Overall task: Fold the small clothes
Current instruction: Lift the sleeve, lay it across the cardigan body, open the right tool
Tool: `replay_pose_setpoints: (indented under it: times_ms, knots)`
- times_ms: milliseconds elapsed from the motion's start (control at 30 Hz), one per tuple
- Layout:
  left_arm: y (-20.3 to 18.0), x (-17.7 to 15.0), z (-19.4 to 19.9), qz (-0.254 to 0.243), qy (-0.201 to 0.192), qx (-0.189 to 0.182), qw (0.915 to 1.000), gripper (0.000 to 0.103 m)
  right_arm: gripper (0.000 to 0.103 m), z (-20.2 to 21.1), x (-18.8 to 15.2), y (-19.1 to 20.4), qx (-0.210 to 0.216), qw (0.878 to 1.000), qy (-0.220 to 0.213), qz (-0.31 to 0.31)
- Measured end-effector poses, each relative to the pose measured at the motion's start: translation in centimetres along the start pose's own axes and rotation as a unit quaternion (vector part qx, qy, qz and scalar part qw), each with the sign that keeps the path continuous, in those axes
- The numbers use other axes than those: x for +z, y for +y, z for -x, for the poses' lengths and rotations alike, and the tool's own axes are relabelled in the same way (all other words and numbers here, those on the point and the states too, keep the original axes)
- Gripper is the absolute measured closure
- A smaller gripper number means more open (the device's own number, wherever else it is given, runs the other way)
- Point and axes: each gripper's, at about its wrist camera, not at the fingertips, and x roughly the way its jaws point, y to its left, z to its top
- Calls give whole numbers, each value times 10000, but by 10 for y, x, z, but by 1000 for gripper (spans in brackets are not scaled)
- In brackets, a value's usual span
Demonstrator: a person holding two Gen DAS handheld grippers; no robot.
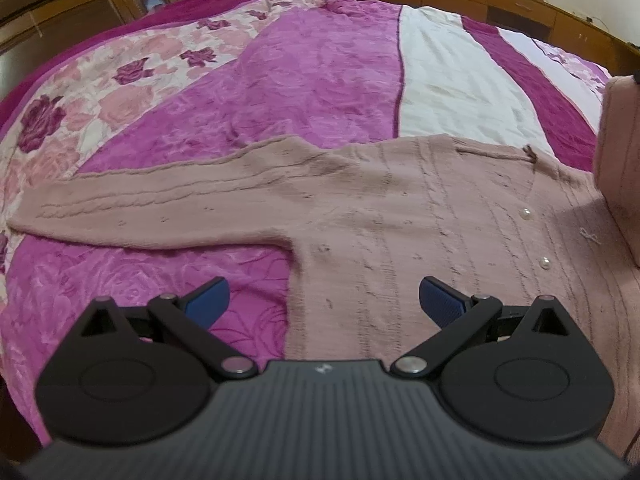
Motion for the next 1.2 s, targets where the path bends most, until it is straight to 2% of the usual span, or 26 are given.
replay_pose_setpoints:
  times_ms: [267,567,633,733,767,800,900,967,1200]
  knots:
    - [26,4,-3,25,-40,163,9999,0,96,-46,-63,78,392,9974,576,200]
    - [36,13,-9,-33,-143,197,9997,0,94,-105,-149,79,488,9822,1811,112]
    - [31,15,-11,-66,-155,150,9997,0,88,-108,-159,73,536,9798,1927,44]
    - [23,18,-11,-143,-200,63,9997,0,62,-103,-165,70,645,9785,1960,-33]
    - [20,18,-12,-165,-211,43,9996,0,47,-99,-166,70,702,9783,1946,-55]
    - [16,19,-12,-190,-226,19,9996,0,39,-93,-164,68,756,9787,1906,-76]
    - [7,22,-13,-238,-256,-64,9994,0,36,-75,-152,59,907,9797,1785,-124]
    - [0,25,-13,-263,-286,-115,9992,0,34,-58,-143,45,858,9814,1705,-206]
    - [-41,34,-13,-621,-514,-435,9958,0,34,-12,-121,-14,112,9898,1377,-344]
